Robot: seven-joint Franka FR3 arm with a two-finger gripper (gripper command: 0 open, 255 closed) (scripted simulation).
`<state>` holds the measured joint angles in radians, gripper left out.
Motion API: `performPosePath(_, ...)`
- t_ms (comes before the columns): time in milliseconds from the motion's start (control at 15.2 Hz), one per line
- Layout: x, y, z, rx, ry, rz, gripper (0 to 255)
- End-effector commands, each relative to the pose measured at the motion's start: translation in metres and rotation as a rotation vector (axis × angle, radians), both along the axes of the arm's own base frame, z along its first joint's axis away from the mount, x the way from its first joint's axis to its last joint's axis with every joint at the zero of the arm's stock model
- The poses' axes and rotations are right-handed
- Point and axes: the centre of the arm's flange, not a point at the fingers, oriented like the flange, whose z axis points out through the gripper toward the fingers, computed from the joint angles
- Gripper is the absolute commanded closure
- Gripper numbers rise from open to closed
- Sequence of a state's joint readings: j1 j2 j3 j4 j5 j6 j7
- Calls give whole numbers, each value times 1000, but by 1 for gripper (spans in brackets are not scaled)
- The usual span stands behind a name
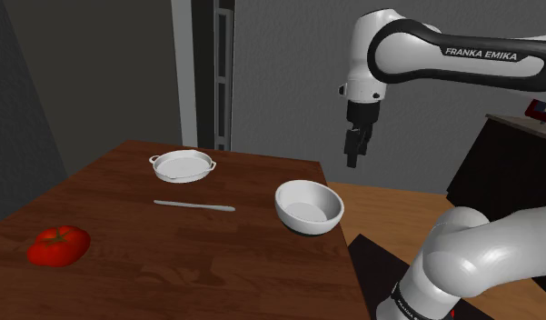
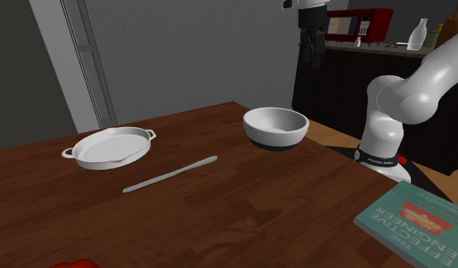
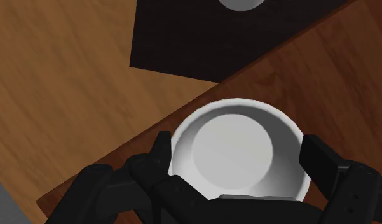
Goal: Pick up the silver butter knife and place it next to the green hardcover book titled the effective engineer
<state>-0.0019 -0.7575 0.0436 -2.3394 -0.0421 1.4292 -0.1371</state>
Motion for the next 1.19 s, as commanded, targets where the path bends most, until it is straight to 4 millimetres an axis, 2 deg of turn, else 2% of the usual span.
performPosePath(0, 0, 0, 0, 0, 0, 0, 0)
performPosePath(528, 84, 45, -43, 5, -3, 126, 0)
performPosePath(1122, 171, 107, -92, 10, -7, 267, 0)
